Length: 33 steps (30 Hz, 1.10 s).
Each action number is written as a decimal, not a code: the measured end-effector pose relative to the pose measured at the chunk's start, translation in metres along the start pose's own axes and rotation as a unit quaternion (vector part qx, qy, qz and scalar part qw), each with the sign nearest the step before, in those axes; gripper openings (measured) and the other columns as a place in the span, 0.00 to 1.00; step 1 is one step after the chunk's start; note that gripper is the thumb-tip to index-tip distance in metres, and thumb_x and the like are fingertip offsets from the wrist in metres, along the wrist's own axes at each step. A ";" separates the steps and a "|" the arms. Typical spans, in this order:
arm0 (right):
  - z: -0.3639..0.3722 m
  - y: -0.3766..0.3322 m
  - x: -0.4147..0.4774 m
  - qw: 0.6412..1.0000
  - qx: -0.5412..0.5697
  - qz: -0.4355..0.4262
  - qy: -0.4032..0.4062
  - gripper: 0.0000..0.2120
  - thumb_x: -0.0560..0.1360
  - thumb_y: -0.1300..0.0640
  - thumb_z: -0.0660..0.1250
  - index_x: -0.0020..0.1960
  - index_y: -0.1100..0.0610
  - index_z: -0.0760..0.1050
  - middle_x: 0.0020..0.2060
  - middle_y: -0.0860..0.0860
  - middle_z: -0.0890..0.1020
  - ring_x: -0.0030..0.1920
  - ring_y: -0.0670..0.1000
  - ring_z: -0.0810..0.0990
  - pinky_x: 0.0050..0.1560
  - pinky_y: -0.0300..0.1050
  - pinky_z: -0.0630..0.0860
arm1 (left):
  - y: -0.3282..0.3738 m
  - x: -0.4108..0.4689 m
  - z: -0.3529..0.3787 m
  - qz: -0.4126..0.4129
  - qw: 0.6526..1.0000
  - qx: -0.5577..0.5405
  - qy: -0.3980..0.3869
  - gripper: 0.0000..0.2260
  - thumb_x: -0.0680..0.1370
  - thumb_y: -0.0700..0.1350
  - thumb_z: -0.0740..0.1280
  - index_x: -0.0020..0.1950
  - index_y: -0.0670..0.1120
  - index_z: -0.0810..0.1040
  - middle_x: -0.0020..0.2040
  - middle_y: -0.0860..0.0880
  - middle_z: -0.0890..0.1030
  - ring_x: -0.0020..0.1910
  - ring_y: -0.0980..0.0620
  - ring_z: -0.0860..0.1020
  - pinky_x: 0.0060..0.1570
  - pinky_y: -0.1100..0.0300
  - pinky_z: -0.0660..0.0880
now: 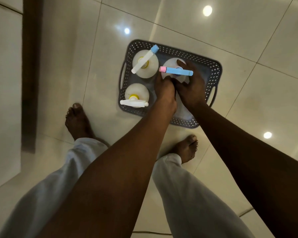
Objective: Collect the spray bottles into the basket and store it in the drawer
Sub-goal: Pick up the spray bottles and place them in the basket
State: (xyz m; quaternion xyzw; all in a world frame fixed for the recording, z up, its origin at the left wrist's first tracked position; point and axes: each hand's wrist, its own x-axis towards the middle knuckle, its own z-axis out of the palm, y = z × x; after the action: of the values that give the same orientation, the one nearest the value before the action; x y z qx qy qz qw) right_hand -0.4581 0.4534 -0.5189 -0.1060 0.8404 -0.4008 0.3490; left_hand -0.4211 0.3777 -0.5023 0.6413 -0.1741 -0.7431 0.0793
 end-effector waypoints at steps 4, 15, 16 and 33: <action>-0.006 -0.012 -0.018 0.999 0.023 0.032 0.001 0.34 0.76 0.59 0.76 0.79 0.55 0.69 0.75 0.52 0.76 0.75 0.49 0.73 0.74 0.40 0.72 | -0.001 -0.018 -0.002 -0.010 1.000 0.022 0.002 0.20 0.85 0.40 0.59 0.77 0.44 0.73 0.72 0.39 0.78 0.71 0.40 0.78 0.74 0.43 0.74; -0.022 -0.121 -0.172 0.987 0.031 0.159 -0.010 0.22 0.82 0.63 0.69 0.75 0.55 0.74 0.76 0.55 0.75 0.77 0.57 0.71 0.77 0.46 0.68 | 0.052 -0.208 -0.069 -0.054 0.975 0.215 -0.029 0.12 0.85 0.49 0.60 0.65 0.52 0.79 0.68 0.48 0.81 0.67 0.49 0.79 0.73 0.45 0.74; -0.020 -0.141 -0.187 0.985 0.036 0.169 -0.012 0.21 0.82 0.61 0.69 0.74 0.51 0.75 0.75 0.51 0.75 0.77 0.55 0.72 0.78 0.57 0.68 | 0.069 -0.226 -0.080 -0.039 0.974 0.221 -0.018 0.11 0.85 0.46 0.61 0.65 0.53 0.79 0.67 0.49 0.81 0.67 0.50 0.79 0.73 0.46 0.74; 0.125 -0.507 -0.234 0.982 0.087 -0.030 -0.162 0.15 0.83 0.57 0.70 0.68 0.46 0.80 0.64 0.42 0.83 0.65 0.39 0.79 0.54 0.22 0.73 | 0.413 -0.349 -0.305 0.238 0.951 0.131 0.150 0.09 0.85 0.44 0.65 0.61 0.50 0.83 0.58 0.52 0.85 0.61 0.47 0.83 0.63 0.45 0.80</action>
State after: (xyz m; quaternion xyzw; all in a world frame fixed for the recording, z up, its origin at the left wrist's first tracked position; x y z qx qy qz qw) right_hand -0.2540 0.1533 -0.0768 -0.1640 0.7309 -0.4604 0.4764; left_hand -0.1082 0.0660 -0.0658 0.6900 -0.4033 -0.5688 0.1943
